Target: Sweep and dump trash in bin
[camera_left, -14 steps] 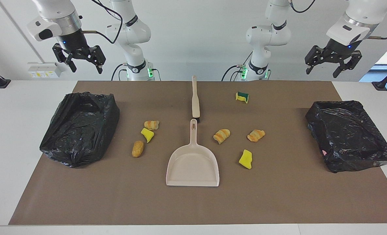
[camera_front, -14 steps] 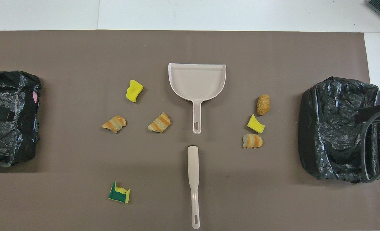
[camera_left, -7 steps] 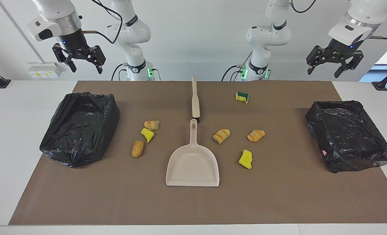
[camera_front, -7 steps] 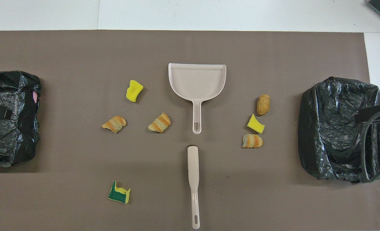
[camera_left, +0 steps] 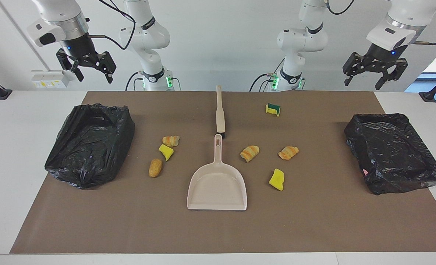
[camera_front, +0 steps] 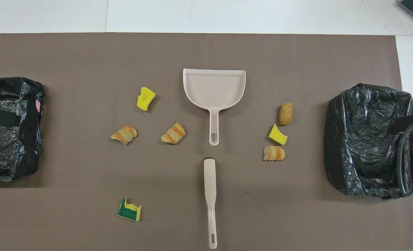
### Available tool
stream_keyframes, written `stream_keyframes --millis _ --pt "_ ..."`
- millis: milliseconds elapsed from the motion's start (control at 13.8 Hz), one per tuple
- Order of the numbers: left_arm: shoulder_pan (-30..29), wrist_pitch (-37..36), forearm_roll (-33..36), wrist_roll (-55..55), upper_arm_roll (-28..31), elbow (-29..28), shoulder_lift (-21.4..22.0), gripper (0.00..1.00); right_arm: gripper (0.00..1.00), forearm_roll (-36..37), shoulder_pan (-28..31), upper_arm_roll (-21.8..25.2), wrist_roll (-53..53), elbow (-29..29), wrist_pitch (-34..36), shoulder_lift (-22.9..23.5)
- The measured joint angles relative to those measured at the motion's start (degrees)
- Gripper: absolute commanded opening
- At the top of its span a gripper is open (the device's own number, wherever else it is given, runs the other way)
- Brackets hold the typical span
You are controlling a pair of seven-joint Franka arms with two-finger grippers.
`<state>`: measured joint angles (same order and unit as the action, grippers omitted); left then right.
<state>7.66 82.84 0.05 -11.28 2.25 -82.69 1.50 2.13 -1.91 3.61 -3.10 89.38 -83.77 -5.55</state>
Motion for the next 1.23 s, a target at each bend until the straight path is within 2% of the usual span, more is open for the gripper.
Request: stream_keyframes --millis 217,434,1012,1229 --pt "4.1 0.0 -0.2 2.8 -0.6 -2.4 0.9 1.00 1.00 0.0 0.0 0.0 0.0 0.0 0.0 0.0" --pt "11.7 3.4 -0.2 12.5 -1.0 -6.3 1.5 1.00 1.00 0.0 0.0 0.0 0.0 0.1 0.1 -0.1" --pt "33.6 22.1 -0.3 38.6 -1.6 -26.2 3.6 1.00 1.00 0.0 0.1 0.0 0.0 4.0 -0.3 -0.7" --pt "39.8 28.7 -0.3 43.9 -1.6 -32.9 3.8 1.00 1.00 -0.5 -1.3 -0.7 -0.2 7.0 -6.3 0.3"
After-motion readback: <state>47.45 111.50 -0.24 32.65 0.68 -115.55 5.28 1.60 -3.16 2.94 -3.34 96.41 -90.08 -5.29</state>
